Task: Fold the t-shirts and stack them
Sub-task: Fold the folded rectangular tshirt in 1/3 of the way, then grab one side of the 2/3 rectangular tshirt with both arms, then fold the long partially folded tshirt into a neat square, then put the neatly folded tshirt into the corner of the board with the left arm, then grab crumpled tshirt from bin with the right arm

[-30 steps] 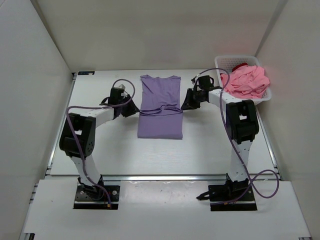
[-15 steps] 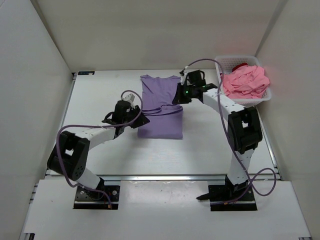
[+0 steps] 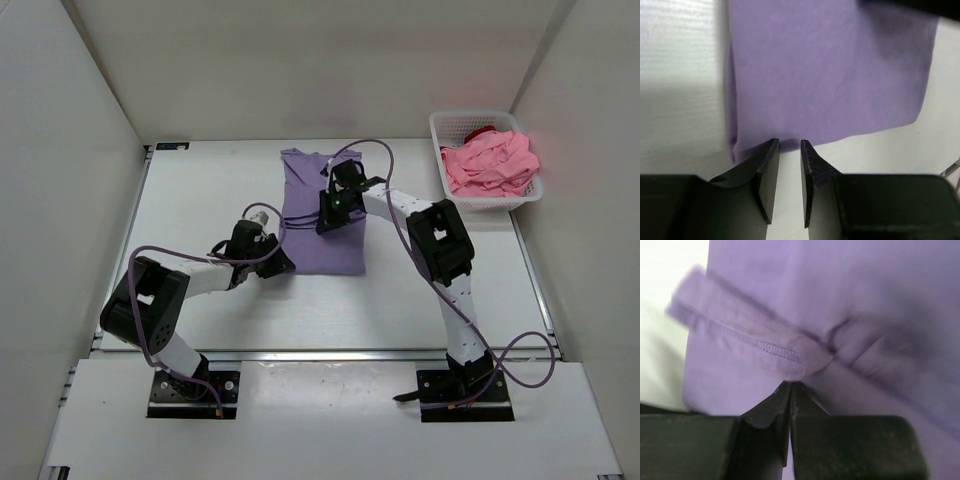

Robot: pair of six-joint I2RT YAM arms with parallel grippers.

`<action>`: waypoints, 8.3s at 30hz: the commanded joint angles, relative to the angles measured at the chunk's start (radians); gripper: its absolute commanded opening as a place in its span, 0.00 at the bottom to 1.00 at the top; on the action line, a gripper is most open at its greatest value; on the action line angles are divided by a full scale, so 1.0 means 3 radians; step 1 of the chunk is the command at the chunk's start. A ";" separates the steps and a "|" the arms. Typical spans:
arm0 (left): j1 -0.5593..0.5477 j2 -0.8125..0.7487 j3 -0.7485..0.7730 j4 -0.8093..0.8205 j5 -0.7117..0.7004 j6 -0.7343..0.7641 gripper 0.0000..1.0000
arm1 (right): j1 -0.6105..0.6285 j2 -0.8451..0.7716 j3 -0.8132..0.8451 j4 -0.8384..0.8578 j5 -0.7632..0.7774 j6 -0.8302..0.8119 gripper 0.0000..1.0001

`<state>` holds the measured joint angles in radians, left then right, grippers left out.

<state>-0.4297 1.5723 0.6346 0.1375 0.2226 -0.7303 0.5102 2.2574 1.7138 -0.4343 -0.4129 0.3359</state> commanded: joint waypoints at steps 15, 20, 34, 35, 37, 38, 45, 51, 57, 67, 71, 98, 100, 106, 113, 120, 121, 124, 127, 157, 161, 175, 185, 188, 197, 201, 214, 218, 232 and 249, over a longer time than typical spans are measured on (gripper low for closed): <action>0.0394 -0.0756 -0.0274 -0.0172 0.0035 0.0057 0.47 | -0.0356 -0.0784 -0.0365 0.0642 0.0109 0.0194 0.00; 0.0390 -0.0695 -0.0320 -0.0141 0.0127 0.0057 0.48 | -0.0249 -0.0868 -0.0657 0.0758 -0.0218 0.0292 0.00; 0.0446 -0.0593 -0.0494 -0.0039 0.0168 0.0031 0.49 | -0.0090 0.1263 0.2431 -0.0913 -0.0116 -0.0051 0.00; 0.0425 -0.0578 -0.0484 -0.0024 0.0183 0.0026 0.49 | -0.0115 0.1351 0.2762 -0.1006 -0.0106 -0.0005 0.00; 0.0395 -0.0537 -0.0469 -0.0004 0.0199 0.0006 0.49 | -0.0238 0.1398 0.2817 -0.0991 -0.0188 0.0092 0.00; 0.0374 -0.0506 -0.0464 0.0007 0.0204 0.0006 0.50 | -0.0259 0.1358 0.2826 -0.1032 -0.0219 0.0072 0.00; 0.0481 -0.0414 -0.0479 0.0236 0.0230 -0.0173 0.54 | -0.0223 0.0607 0.2721 -0.1589 0.0103 -0.0250 0.00; 0.0532 -0.0199 -0.0407 0.0273 0.0214 -0.0260 0.52 | -0.0243 -0.0809 0.0575 -0.0888 0.0323 -0.0281 0.13; 0.0492 -0.0133 -0.0382 0.0273 0.0143 -0.0281 0.46 | -0.0540 -0.2262 -0.2111 0.0749 -0.0228 0.0429 0.40; 0.0400 -0.0056 -0.0346 0.0283 0.0009 -0.0286 0.37 | -0.0883 -0.2238 -0.3667 0.2403 -0.0832 0.1232 0.47; 0.0364 -0.0030 -0.0346 0.0278 -0.0011 -0.0291 0.29 | -0.0796 -0.2013 -0.3682 0.2659 -0.0853 0.1319 0.47; -0.0178 -0.3067 -0.0899 -0.2509 -0.0026 -0.0117 0.00 | 0.0545 -0.4802 -0.4957 0.1014 0.0037 0.1923 0.00; -0.0143 -0.2850 -0.0659 -0.2402 0.0035 -0.0097 0.00 | 0.0005 -0.4876 -0.4717 0.0830 -0.0167 0.1684 0.00; -0.0081 -0.1674 0.0654 -0.1641 -0.0164 0.0154 0.00 | -0.0984 -0.3825 -0.3485 0.0594 -0.0408 0.0605 0.00; -0.0030 0.0120 0.2000 -0.1414 -0.0527 0.0307 0.00 | -0.1348 -0.2500 -0.2114 0.0737 -0.0387 0.0420 0.00; 0.0113 0.1160 0.2997 -0.1542 -0.0690 0.0307 0.00 | -0.1481 -0.1246 -0.1029 0.0568 -0.0418 0.0322 0.00; 0.0139 0.1303 0.3130 -0.1563 -0.0701 0.0312 0.00 | -0.1486 -0.1099 -0.0857 0.0538 -0.0403 0.0343 0.00; 0.0205 0.1503 0.3406 -0.1639 -0.0701 0.0277 0.00 | -0.1496 -0.0802 -0.0437 0.0476 -0.0418 0.0307 0.00; 0.0267 0.1565 0.3524 -0.1553 -0.0737 0.0266 0.00 | -0.1496 -0.0576 -0.0049 0.0334 -0.0515 0.0287 0.01; 0.0292 0.1191 0.1668 0.0073 0.0179 0.0134 0.76 | -0.0888 -0.3577 -0.3421 0.1238 -0.0418 0.0557 0.42; 0.0251 0.1493 0.1923 0.0033 0.0158 0.0037 0.50 | -0.0857 -0.3802 -0.3621 0.1253 -0.0393 0.0614 0.42; 0.0761 0.2031 0.3529 -0.0779 0.0128 -0.0005 0.00 | -0.0929 -0.3833 -0.3683 0.1253 -0.0561 0.0588 0.40; 0.2219 0.1081 0.2457 -0.0323 -0.0435 -0.0148 0.17 | -0.0847 -0.3766 -0.3683 0.1315 -0.0761 0.0568 0.40; 0.2307 0.0875 0.1788 0.0184 -0.0436 -0.0382 0.99 | -0.0786 -0.3797 -0.3708 0.1320 -0.0817 0.0573 0.40; 0.2353 0.0804 0.1368 0.0283 0.0051 -0.0634 0.99 | -0.0796 -0.4027 -0.3800 0.1289 -0.0812 0.0629 0.40; 0.1960 0.0415 0.1218 0.0181 -0.0092 -0.0430 0.99 | -0.0816 -0.3971 -0.3775 0.1310 -0.0782 0.0609 0.38; -0.0925 0.0458 0.2410 -0.1659 -0.0586 0.1070 0.99 | -0.0040 -0.3612 -0.2910 0.0312 0.1212 0.0271 0.00; 0.0080 -0.0061 0.0480 0.1527 0.1893 -0.0232 0.99 | -0.0629 -0.3557 -0.3161 0.0812 -0.0341 0.0521 0.00; 0.0143 -0.0310 0.1170 0.0318 0.1870 0.0279 0.98 | -0.0718 -0.3107 -0.2633 0.1873 -0.1448 0.0587 0.16; -0.0229 -0.0608 0.1309 -0.1174 0.0255 0.0513 0.98 | -0.1526 -0.2403 -0.0817 0.0003 -0.0256 -0.0183 0.00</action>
<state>-0.4019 1.4101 0.8932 0.1864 0.5369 -0.7410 0.1123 1.4914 1.3033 -0.2478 -0.6666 0.4049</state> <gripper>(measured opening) 0.981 0.008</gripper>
